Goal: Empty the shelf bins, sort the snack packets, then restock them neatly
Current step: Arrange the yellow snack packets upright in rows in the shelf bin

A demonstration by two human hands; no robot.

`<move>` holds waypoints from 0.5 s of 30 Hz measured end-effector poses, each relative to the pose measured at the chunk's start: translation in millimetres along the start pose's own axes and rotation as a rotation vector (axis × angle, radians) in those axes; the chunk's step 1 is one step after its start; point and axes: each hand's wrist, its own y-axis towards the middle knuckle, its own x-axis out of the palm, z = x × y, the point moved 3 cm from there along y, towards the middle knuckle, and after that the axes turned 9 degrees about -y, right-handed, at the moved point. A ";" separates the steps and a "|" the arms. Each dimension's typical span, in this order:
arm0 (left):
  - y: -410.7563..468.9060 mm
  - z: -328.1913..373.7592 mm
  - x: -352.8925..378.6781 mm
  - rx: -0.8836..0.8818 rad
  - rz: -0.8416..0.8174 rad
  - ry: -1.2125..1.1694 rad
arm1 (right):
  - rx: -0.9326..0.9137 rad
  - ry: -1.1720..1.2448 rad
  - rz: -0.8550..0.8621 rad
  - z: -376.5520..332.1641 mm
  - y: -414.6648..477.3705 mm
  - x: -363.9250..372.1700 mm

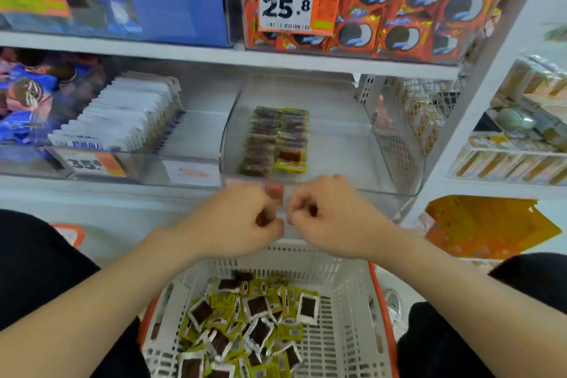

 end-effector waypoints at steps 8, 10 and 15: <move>-10.0 -89.7 125.2 -0.239 -0.511 0.068 | 0.034 -0.341 -0.736 57.7 -12.1 153.7; -7.9 -106.5 147.6 -0.281 -0.492 0.048 | 0.135 -0.251 -0.699 82.4 -7.5 185.6; -5.6 -161.6 219.6 -0.425 -0.424 -0.049 | 0.487 0.004 -0.573 143.0 -17.8 275.4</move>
